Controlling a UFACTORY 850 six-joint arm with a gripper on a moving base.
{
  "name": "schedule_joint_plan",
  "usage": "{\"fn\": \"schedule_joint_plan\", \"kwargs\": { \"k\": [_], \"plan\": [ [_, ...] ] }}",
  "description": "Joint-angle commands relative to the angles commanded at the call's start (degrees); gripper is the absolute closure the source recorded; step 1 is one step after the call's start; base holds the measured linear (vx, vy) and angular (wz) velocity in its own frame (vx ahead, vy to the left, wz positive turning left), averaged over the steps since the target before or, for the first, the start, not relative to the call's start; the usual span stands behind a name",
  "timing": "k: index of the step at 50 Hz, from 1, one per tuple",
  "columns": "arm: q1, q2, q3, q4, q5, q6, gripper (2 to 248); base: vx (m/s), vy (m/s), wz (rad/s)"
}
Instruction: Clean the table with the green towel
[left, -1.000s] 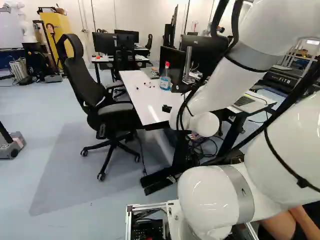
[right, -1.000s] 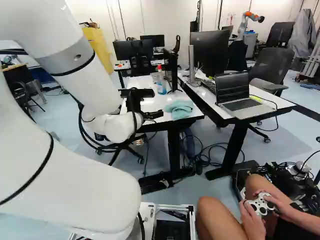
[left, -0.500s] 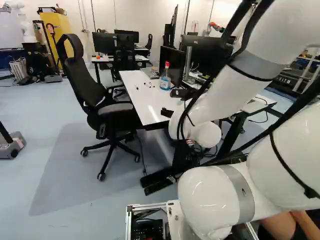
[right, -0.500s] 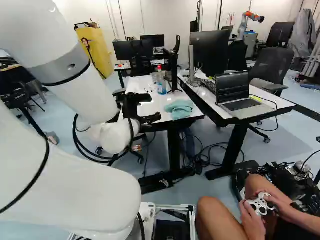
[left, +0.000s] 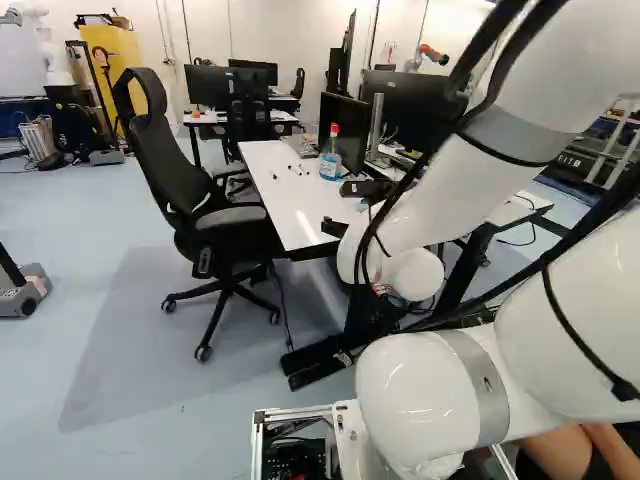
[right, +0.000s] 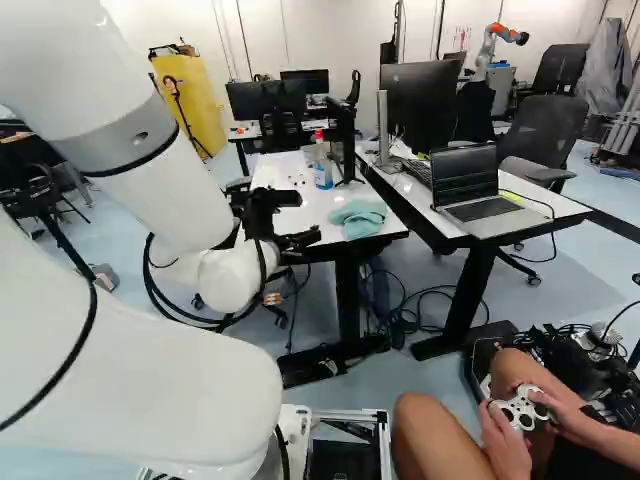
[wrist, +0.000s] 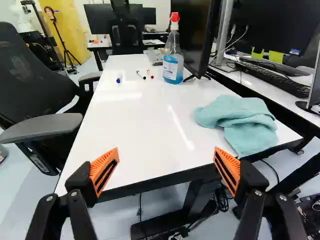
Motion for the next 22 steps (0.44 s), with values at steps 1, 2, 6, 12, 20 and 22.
{"fn": "schedule_joint_plan", "kwargs": {
  "k": [1,2,6,12,20,22],
  "plan": [
    [0.0,0.0,0.0,0.0,0.0,0.0,3,0.0,0.0,0.0],
    [0.0,0.0,0.0,0.0,0.0,0.0,3,0.0,0.0,0.0],
    [0.0,0.0,0.0,0.0,0.0,0.0,3,0.0,0.0,0.0],
    [0.0,0.0,0.0,0.0,0.0,0.0,3,0.0,0.0,0.0],
    [0.0,0.0,0.0,0.0,0.0,0.0,3,0.0,0.0,0.0],
    [0.0,0.0,0.0,0.0,0.0,0.0,3,0.0,0.0,0.0]
  ]
}}
